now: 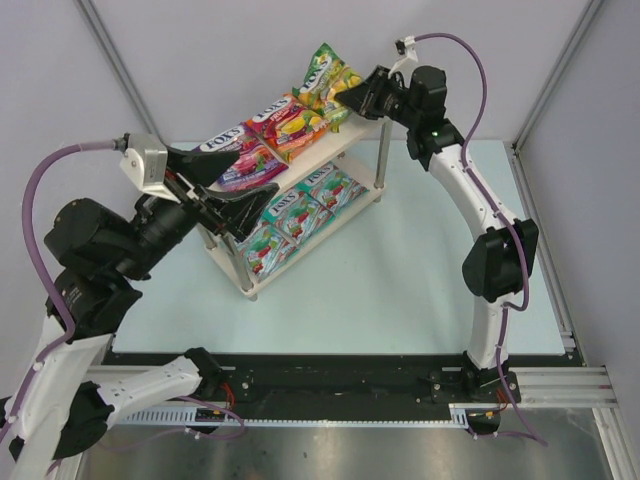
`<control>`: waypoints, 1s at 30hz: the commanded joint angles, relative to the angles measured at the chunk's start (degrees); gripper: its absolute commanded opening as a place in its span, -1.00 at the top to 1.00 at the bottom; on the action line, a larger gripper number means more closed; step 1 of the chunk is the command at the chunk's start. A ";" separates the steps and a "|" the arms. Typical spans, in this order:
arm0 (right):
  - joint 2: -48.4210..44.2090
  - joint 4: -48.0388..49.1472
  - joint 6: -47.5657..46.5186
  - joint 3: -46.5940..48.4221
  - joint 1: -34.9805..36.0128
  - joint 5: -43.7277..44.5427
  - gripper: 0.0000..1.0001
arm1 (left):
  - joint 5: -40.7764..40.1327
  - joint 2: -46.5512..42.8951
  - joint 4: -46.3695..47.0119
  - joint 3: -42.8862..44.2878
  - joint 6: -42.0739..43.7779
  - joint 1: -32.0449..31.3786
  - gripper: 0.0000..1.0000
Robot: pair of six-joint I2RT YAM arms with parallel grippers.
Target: Place and organize the candy bags onto the shelf
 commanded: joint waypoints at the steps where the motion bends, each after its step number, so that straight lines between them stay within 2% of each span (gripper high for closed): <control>1: -3.65 3.79 1.99 -0.53 -0.56 -2.97 1.00 | 0.51 -0.44 0.83 -0.32 -0.60 0.37 -0.99; 18: -5.05 5.11 5.42 -2.38 -1.18 -6.66 1.00 | 0.77 -0.71 1.18 -0.68 -1.48 0.37 -0.99; 30: -6.37 4.06 5.60 -4.23 -0.57 -4.82 0.98 | 0.77 -1.32 1.36 -1.03 -1.83 0.37 -1.00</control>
